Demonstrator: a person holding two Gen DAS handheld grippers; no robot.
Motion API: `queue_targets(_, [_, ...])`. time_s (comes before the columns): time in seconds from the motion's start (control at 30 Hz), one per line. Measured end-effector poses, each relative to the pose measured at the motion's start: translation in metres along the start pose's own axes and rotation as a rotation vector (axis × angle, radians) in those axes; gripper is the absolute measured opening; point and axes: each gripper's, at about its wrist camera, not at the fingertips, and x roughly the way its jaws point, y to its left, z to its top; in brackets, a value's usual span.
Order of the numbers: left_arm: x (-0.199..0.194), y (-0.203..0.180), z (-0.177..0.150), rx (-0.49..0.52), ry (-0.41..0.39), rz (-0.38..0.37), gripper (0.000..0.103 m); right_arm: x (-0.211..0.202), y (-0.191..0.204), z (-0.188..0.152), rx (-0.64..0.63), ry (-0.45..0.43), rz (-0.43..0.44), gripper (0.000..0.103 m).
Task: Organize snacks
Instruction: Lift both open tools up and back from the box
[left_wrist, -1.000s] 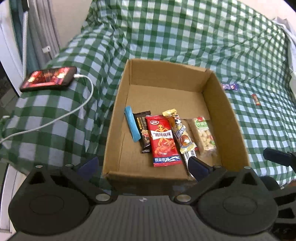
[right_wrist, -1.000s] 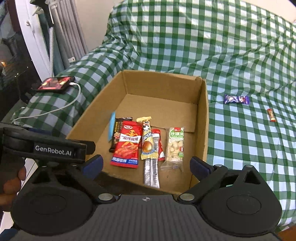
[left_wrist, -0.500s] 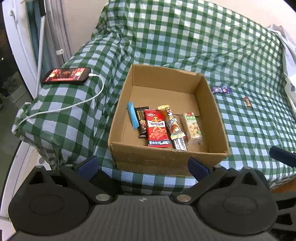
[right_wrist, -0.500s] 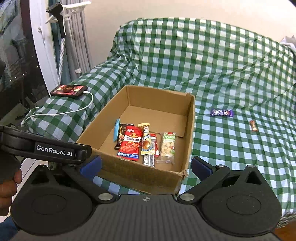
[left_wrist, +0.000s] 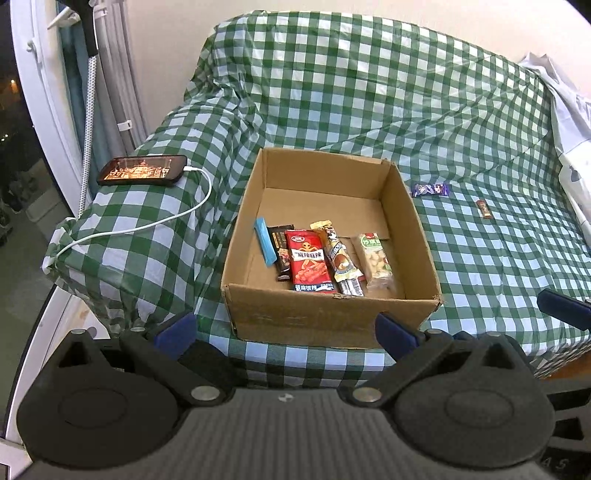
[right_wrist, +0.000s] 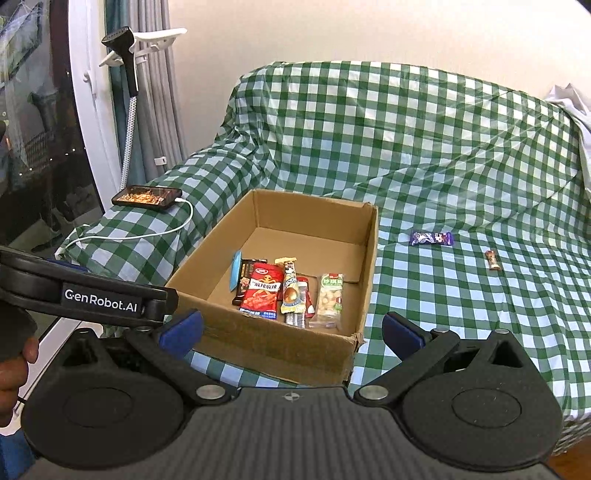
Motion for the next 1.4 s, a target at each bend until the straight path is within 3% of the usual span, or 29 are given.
queue_targets(0.77, [0.006,-0.020,0.006,0.045,0.034,-0.023,0.103,-0.007,-0.010,-0.011,0.041,-0.004,0.000,0.102])
queue_targets(1.1, [0.040,-0.084,0.040,0.220,0.061,-0.042,0.103,0.014,-0.070,-0.020,0.199,0.010,-0.070,0.102])
queue_targets(1.4, [0.100,-0.166,0.108,0.306,0.064,-0.122,0.103,0.042,-0.162,-0.018,0.335,0.020,-0.236,0.102])
